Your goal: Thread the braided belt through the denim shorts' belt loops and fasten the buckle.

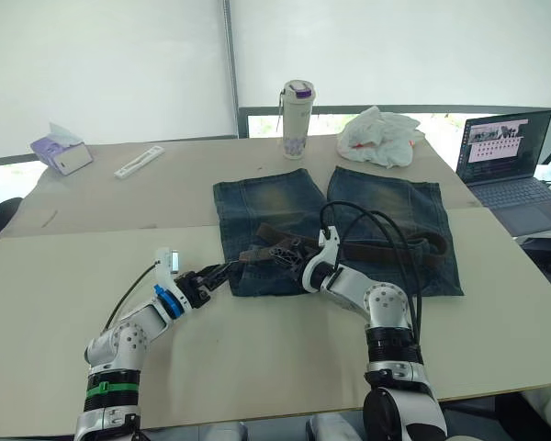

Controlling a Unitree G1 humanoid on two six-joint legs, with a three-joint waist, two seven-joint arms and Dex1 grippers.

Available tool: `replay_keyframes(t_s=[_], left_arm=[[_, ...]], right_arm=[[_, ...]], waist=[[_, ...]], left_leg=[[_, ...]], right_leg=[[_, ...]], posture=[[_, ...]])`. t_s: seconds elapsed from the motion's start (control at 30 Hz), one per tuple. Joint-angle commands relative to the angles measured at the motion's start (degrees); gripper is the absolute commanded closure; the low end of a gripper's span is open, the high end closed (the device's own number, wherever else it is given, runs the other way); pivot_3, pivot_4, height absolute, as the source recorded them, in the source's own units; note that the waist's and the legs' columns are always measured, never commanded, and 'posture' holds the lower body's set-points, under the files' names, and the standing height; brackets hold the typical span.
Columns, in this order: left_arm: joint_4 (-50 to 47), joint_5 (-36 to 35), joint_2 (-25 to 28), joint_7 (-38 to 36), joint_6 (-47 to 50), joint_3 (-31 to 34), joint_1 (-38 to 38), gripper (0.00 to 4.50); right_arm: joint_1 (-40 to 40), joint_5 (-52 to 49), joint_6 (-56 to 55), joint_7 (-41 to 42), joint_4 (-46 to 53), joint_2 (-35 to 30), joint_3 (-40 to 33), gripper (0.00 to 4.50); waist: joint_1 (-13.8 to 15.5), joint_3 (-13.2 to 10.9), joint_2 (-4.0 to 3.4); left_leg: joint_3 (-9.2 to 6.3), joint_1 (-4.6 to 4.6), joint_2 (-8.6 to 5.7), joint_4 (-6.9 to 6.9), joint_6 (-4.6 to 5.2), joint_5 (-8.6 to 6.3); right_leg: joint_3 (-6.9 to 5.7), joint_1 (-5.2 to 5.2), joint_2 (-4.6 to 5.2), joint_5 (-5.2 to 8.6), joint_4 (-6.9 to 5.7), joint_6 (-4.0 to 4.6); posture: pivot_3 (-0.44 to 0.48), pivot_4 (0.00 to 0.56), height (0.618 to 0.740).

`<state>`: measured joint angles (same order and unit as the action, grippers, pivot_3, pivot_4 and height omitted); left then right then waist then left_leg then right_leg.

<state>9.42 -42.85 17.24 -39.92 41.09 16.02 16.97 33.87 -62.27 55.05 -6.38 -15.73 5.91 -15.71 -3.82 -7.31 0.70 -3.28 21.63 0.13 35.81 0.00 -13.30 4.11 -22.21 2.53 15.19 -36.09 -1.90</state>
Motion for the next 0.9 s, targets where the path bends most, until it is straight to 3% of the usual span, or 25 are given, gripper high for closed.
replay_keyframes(t_s=[0.03,0.53,0.67,0.87,0.9], left_arm=[[-2.7,-2.8,-0.8,-0.2,2.4,-0.1,1.2,0.05],[-0.2,-8.1,-5.6,5.3,5.6,4.2,4.2,0.05],[-0.1,-9.4,-5.7,6.4,6.1,5.4,4.7,1.28],[-1.4,-9.1,-5.5,6.0,6.8,3.9,3.9,4.16],[-1.6,-8.9,-5.6,5.9,6.8,3.6,3.8,4.46]], right_arm=[[3.3,0.0,-0.2,0.7,-0.7,7.9,3.0,4.5],[2.9,2.4,-1.2,3.5,-0.6,6.7,6.2,4.5],[2.5,2.9,-1.3,3.6,-0.6,6.6,6.4,4.5],[2.6,3.5,-1.7,3.6,-0.8,6.5,6.7,4.5],[2.7,3.5,-1.7,3.6,-0.9,6.5,6.7,4.5]], waist=[[-0.2,0.0,0.0],[-0.3,0.0,0.0],[-0.3,0.0,0.0],[-0.3,0.0,0.0],[-0.3,0.0,0.0]], left_leg=[[0.0,-0.01,0.0,-0.01,0.0,0.0],[0.08,-0.08,0.19,-0.05,0.0,0.0],[0.08,-0.08,0.19,-0.05,0.0,0.0],[0.08,-0.08,0.18,-0.05,0.0,0.0],[0.08,-0.07,0.18,-0.05,0.0,0.0]], right_leg=[[0.0,0.0,-0.01,0.0,0.0,0.0],[0.01,0.0,-0.16,0.0,0.0,0.0],[0.01,0.0,-0.17,0.0,0.01,0.0],[0.01,0.0,-0.17,0.0,0.01,0.0],[0.01,0.0,-0.17,0.0,0.01,0.0]], posture=[[0.0,0.15,0.74],[0.0,0.15,0.74],[0.0,0.15,0.74],[0.0,0.15,0.74],[0.0,0.15,0.74]])
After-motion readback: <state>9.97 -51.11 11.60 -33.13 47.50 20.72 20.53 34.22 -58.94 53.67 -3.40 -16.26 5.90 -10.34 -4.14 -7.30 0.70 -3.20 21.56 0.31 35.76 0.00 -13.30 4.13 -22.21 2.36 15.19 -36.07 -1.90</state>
